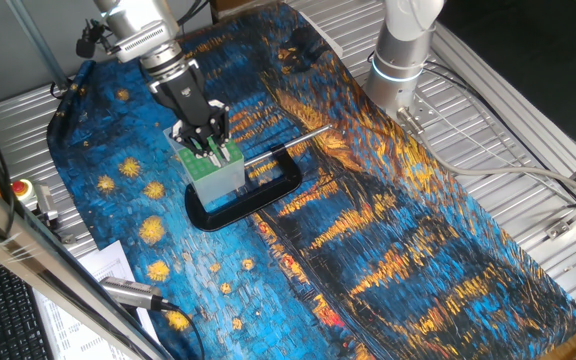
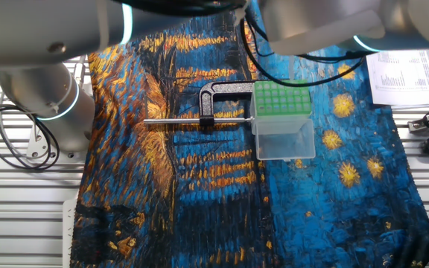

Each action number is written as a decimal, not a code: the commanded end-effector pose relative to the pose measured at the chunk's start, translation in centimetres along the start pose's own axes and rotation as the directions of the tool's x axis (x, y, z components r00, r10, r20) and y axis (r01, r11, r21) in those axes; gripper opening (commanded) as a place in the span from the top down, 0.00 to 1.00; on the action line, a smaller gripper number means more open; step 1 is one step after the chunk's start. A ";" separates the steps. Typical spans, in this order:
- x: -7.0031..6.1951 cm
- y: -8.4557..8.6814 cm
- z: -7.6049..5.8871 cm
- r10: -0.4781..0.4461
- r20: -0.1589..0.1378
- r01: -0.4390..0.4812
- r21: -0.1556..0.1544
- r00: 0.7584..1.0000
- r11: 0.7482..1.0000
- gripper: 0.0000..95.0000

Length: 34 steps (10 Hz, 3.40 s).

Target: Insert a large pipette tip into the holder for large pipette tips

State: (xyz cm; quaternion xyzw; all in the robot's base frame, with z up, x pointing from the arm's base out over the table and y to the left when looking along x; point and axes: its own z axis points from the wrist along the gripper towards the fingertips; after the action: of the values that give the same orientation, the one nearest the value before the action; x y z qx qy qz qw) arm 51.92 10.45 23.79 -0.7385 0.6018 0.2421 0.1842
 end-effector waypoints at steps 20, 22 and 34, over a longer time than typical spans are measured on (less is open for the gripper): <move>1.0 1.1 -0.9 -0.066 0.067 0.065 0.016 0.996 0.998 1.00; 1.4 1.3 -1.1 -0.075 0.072 0.074 0.017 0.995 0.997 1.00; 1.6 1.8 -1.4 -0.046 -0.040 0.044 -0.050 0.998 0.998 0.80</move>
State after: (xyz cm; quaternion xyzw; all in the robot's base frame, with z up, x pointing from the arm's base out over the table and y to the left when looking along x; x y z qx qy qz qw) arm 50.64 7.97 24.04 -0.7616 0.5787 0.2392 0.1667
